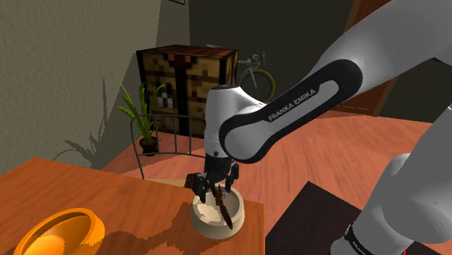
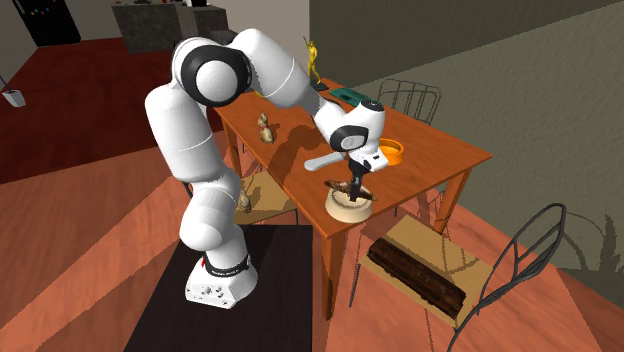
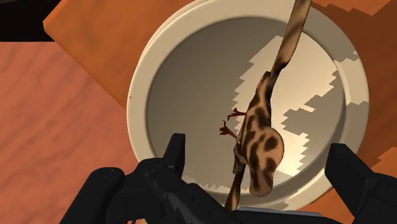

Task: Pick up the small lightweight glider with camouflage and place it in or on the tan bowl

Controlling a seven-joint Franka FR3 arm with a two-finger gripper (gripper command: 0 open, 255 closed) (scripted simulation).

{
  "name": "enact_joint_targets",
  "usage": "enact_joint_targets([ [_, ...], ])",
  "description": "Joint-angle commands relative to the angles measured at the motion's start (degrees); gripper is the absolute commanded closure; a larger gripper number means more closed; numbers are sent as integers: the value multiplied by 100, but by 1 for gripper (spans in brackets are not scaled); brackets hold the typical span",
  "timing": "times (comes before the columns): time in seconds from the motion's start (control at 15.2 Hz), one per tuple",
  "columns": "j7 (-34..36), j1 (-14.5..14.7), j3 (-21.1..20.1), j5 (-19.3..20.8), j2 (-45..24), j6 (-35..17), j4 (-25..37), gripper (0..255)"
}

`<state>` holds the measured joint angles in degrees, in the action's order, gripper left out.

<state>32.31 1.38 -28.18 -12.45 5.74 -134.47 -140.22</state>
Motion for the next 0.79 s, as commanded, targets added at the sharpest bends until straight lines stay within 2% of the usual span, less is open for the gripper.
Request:
enact_joint_targets([
  [0.0, -36, -6, 29, -41, 140, 220, 85, 0],
  [0.2, -119, -23, 124, -122, 500, 819, 334, 0],
  [0.73, -119, -21, 126, -122, 500, 819, 334, 0],
])
